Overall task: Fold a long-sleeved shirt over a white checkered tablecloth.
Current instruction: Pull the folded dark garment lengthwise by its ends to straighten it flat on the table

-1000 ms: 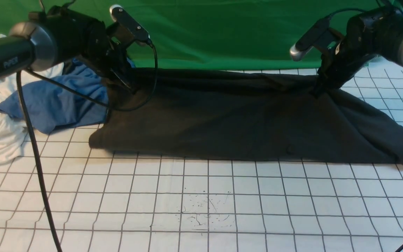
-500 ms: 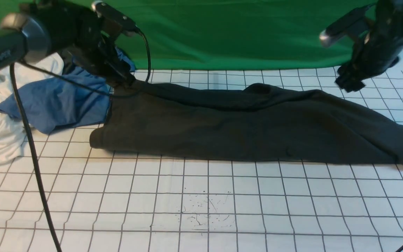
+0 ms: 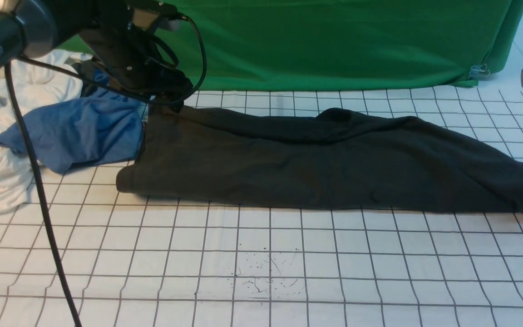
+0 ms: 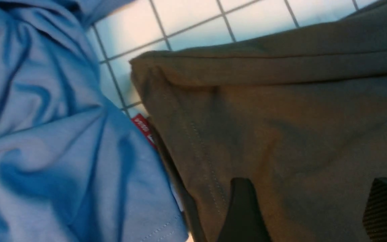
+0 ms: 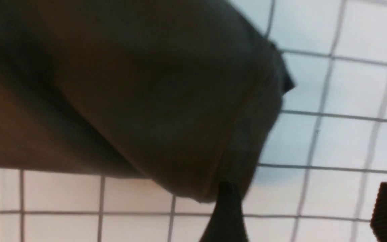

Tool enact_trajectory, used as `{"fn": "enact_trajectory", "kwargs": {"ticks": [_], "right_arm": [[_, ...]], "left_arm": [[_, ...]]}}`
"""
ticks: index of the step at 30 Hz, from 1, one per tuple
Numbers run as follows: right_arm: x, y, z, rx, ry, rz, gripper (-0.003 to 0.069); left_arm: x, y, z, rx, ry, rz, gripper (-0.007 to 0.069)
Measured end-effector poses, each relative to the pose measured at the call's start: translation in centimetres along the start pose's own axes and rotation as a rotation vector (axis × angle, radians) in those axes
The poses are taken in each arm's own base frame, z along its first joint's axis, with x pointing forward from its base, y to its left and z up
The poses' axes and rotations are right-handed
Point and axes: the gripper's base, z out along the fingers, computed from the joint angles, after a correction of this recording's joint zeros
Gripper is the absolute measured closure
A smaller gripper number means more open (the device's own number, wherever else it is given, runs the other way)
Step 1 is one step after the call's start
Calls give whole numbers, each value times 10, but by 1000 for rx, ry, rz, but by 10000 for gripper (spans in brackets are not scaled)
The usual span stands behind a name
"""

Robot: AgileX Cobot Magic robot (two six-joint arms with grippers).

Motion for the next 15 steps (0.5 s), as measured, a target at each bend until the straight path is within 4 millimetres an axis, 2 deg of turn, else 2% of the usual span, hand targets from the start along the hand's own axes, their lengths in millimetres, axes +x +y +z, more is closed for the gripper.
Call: {"fn": "enact_trajectory", "kwargs": {"ticks": [4, 8, 12, 14, 15], "right_arm": [[-3, 4, 24, 1, -68, 26, 97], [-11, 3, 37, 11, -122, 77, 97], [-14, 5, 59, 3, -114, 112, 97], [-14, 6, 64, 0, -108, 117, 116], [-14, 6, 66, -1, -107, 118, 158]], "left_arm": [[1, 0, 0, 3, 6, 8, 264], [1, -1, 0, 7, 11, 14, 296], [1, -1, 0, 7, 12, 19, 340], [1, -1, 0, 7, 12, 19, 356], [1, -1, 0, 6, 12, 24, 375]]}}
